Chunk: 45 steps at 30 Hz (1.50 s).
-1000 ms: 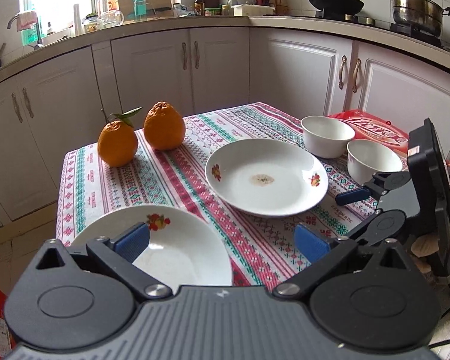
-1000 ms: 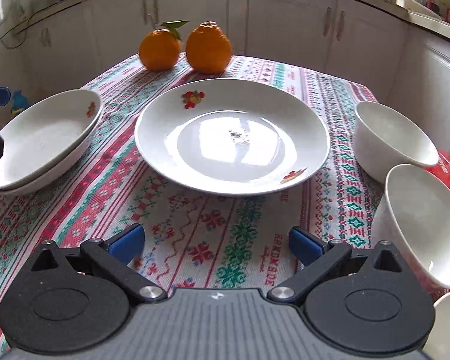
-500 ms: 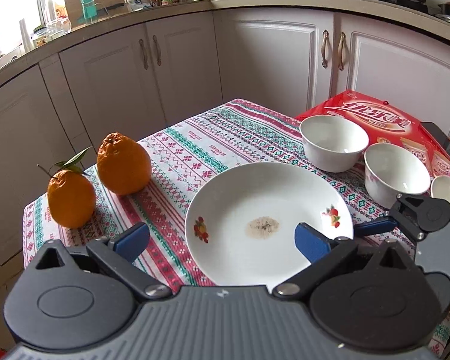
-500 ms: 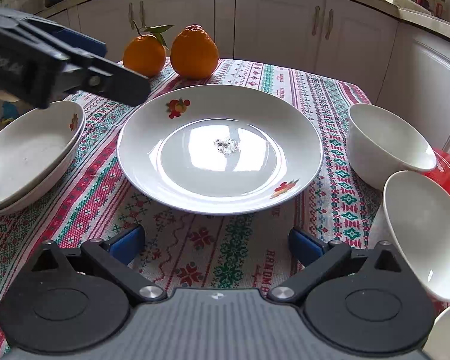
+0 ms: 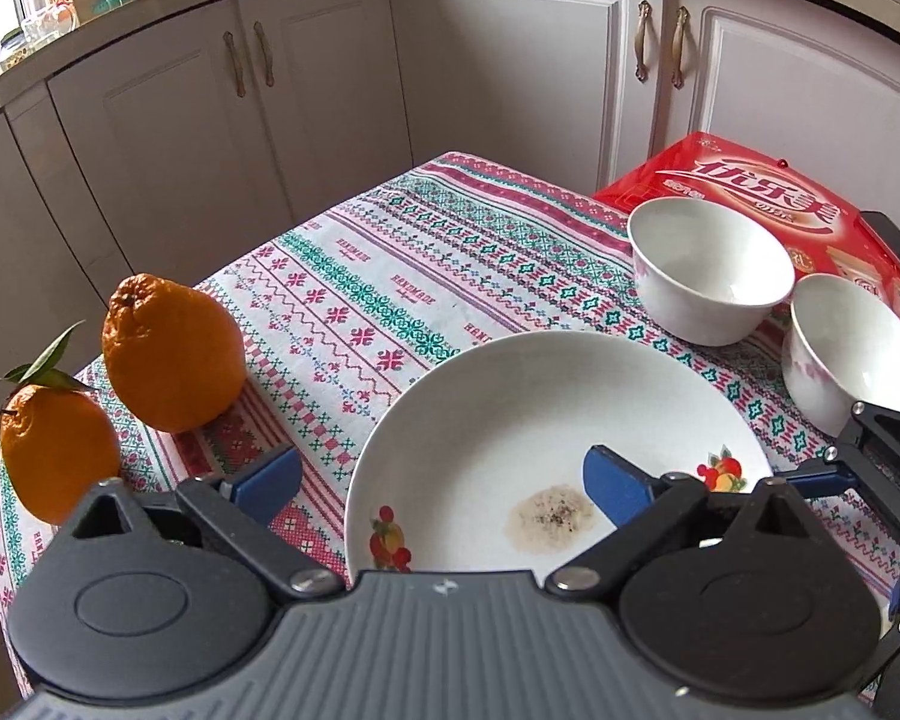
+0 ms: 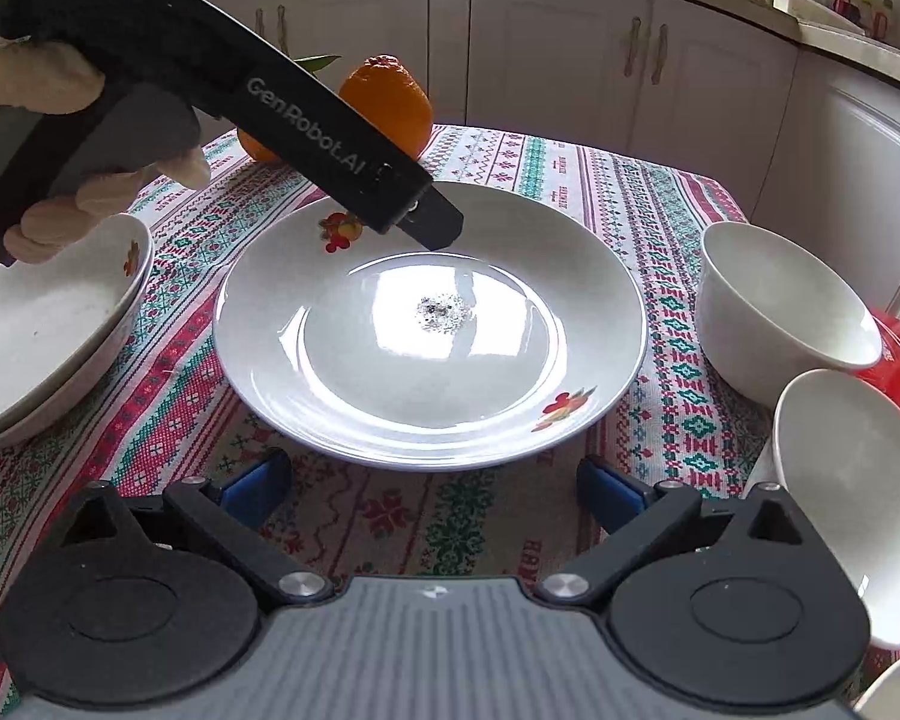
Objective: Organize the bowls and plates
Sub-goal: 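Reach the left tool to a stained white plate rim while the right tool approaches its opposite rim, then grip the stained plate rims with both tools and lift it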
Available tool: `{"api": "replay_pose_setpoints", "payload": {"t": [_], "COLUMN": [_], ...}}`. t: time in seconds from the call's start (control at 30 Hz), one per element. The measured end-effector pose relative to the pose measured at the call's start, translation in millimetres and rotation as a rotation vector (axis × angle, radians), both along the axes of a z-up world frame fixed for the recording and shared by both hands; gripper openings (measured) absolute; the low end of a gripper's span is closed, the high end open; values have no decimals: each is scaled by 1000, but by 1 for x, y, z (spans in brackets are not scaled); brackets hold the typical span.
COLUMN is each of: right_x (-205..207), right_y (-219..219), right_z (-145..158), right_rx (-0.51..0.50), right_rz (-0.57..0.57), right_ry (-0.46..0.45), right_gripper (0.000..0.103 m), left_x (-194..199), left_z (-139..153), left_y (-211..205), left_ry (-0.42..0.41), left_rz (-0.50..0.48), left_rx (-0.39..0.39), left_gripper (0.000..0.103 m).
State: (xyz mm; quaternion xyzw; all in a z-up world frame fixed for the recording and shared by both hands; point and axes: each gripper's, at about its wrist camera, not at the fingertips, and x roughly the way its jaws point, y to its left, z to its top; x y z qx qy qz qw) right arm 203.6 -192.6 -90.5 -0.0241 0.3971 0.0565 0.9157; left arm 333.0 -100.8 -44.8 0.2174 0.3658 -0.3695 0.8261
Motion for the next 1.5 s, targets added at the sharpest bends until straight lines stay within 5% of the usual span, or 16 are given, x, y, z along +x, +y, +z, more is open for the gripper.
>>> {"api": "replay_pose_setpoints", "payload": {"t": [0.13, 0.43, 0.97, 1.5], "right_x": [2, 6, 7, -6], "right_y": [0, 0, -2, 3], "right_z": [0, -1, -1, 12], "right_rx": [-2, 1, 4, -1], "right_rz": [0, 20, 40, 73], "right_ry": [-7, -20, -20, -8], "right_gripper": [99, 95, 95, 95], "left_x": [13, 34, 42, 22], "left_z": [-9, -19, -22, -8], "left_y": [-4, -15, -21, -4], "left_ry": [75, 155, 203, 198], "left_rz": [-10, -46, -102, -93], "left_rx": [5, 53, 114, 93], "left_gripper": [84, 73, 71, 70]}}
